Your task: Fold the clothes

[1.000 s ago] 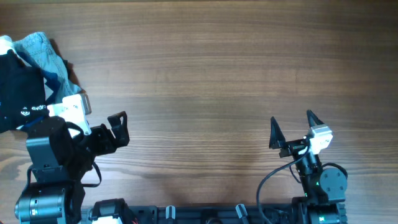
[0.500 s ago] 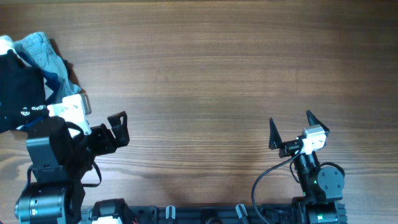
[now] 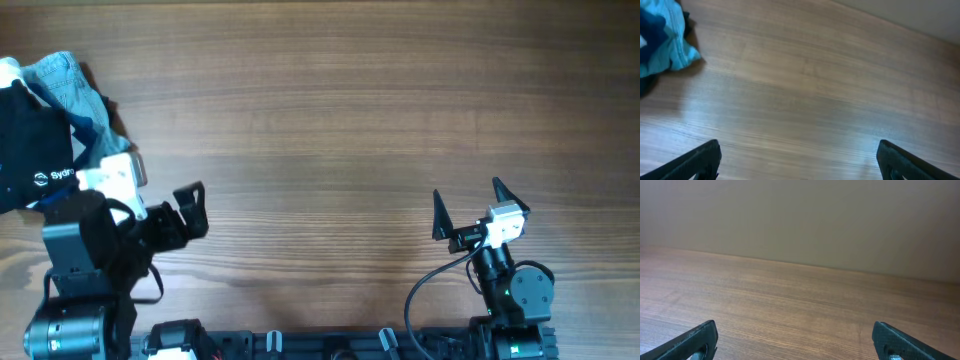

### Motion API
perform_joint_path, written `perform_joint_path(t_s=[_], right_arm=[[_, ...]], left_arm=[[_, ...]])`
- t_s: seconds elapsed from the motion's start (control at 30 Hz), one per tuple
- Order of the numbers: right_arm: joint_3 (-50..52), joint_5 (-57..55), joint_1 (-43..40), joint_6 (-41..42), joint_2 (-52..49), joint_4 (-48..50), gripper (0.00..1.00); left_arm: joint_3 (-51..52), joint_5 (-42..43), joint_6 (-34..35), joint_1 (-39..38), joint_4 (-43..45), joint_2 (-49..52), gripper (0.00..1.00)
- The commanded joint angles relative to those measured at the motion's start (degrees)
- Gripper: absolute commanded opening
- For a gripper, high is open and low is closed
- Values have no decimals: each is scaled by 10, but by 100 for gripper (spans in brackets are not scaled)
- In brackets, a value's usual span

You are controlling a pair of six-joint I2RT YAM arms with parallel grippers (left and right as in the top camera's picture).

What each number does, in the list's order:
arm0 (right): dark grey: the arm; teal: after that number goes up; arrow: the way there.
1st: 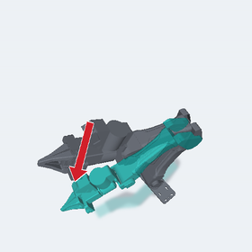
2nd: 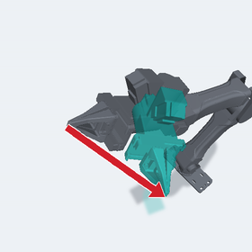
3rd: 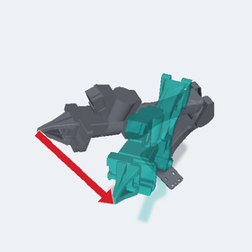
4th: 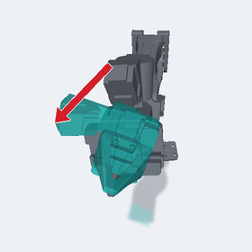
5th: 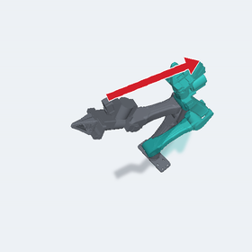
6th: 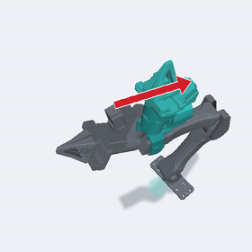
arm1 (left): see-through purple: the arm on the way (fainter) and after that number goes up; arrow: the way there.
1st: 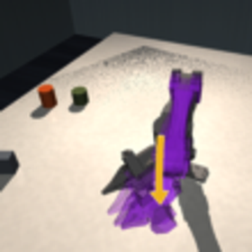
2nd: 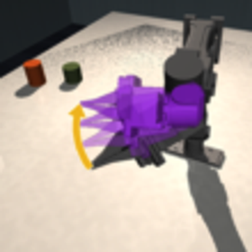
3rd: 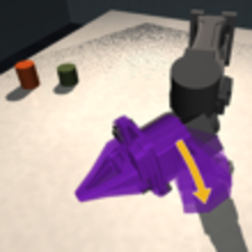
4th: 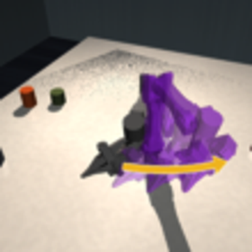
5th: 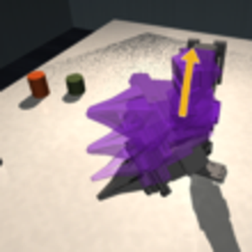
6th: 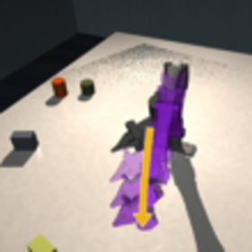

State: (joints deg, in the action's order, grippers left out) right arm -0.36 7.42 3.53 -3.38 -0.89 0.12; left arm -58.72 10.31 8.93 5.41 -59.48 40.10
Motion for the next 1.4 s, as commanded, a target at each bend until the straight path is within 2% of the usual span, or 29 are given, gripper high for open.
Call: perform_joint_path(t_s=[0.0, 0.07, 0.23, 0.3, 0.37, 0.4, 0.43, 0.57, 0.63, 0.73, 1.37], right_arm=[[1, -10, -2, -11, 6, 3, 100], [1, -10, -2, -11, 6, 3, 100], [1, -10, -2, -11, 6, 3, 100], [1, -10, -2, -11, 6, 3, 100], [1, -10, -2, -11, 6, 3, 100], [1, -10, -2, -11, 6, 3, 100], [1, -10, -2, -11, 6, 3, 100], [1, -10, -2, -11, 6, 3, 100], [1, -10, -2, -11, 6, 3, 100], [1, -10, -2, -11, 6, 3, 100], [1, -10, -2, -11, 6, 3, 99]], left_arm=[[27, -1, 5, 23, -25, -49, 100], [83, 1, 6, 42, -4, -90, 100], [293, 28, 6, 42, 146, -232, 100], [403, 53, 6, 41, 242, -312, 100], [451, 53, 6, 33, 296, -349, 100], [489, 53, 5, 24, 349, -381, 100], [504, 52, 5, 22, 376, -394, 100], [586, 21, 3, 23, 591, -399, 100], [584, 0, 3, 21, 598, -399, 100], [584, -8, 6, 3, 558, -399, 100], [584, -8, 5, -7, 560, -399, 100]])
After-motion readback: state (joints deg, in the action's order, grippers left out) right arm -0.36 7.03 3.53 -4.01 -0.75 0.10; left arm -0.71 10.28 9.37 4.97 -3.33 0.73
